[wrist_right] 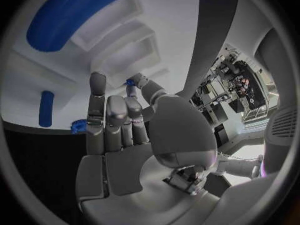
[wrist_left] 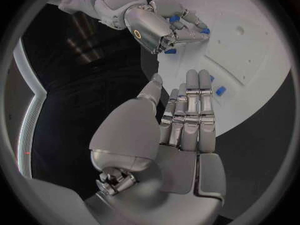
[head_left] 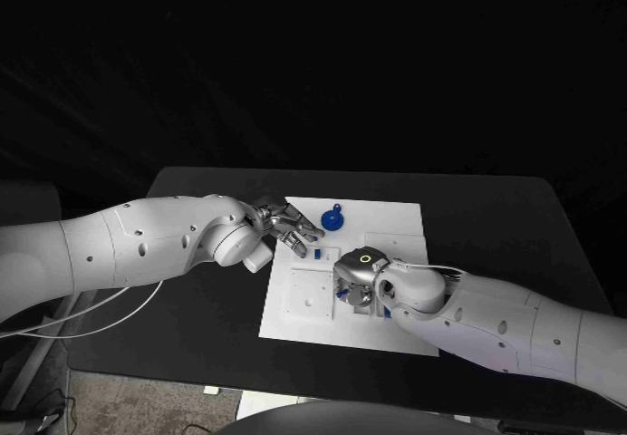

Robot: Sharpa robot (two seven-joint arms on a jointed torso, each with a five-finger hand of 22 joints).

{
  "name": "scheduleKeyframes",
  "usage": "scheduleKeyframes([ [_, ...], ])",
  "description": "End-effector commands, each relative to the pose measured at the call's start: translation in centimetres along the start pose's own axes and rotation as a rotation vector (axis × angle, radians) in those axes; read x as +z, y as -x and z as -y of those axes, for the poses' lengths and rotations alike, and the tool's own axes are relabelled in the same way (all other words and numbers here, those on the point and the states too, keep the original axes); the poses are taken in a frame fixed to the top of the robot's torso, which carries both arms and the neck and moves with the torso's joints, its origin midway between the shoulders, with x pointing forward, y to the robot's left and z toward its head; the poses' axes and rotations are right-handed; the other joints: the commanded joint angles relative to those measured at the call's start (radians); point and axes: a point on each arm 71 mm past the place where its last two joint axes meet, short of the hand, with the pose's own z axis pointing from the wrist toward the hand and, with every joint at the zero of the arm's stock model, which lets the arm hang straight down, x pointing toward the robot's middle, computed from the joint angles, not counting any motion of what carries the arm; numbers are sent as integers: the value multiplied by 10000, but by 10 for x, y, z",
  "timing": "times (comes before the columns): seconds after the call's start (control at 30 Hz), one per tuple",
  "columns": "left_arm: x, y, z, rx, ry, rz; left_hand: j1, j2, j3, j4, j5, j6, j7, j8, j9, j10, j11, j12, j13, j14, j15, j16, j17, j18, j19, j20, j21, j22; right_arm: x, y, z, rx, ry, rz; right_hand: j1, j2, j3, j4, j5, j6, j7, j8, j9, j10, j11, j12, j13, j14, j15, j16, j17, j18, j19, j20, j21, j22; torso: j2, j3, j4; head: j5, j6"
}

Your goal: Assemble the parts on the task board

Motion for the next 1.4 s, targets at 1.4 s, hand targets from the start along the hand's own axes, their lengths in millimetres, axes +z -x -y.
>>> scheduleKeyframes([
  [1.4,0,-3,2,55,-53,-204,63,-32,15,-112,-22,-71,10,-25,2,-3,21,-16,-11,-52,9,-8,-21,-16,-124,3,53,111,1,-16,-5,15,-148,-423,-650,345,925,-316,1330,340,-81,-45,24,-23,-136,-17,-57,75,-76,66,77,183,78,-24,-65,214,1,-4,-5,-45,-32],
])
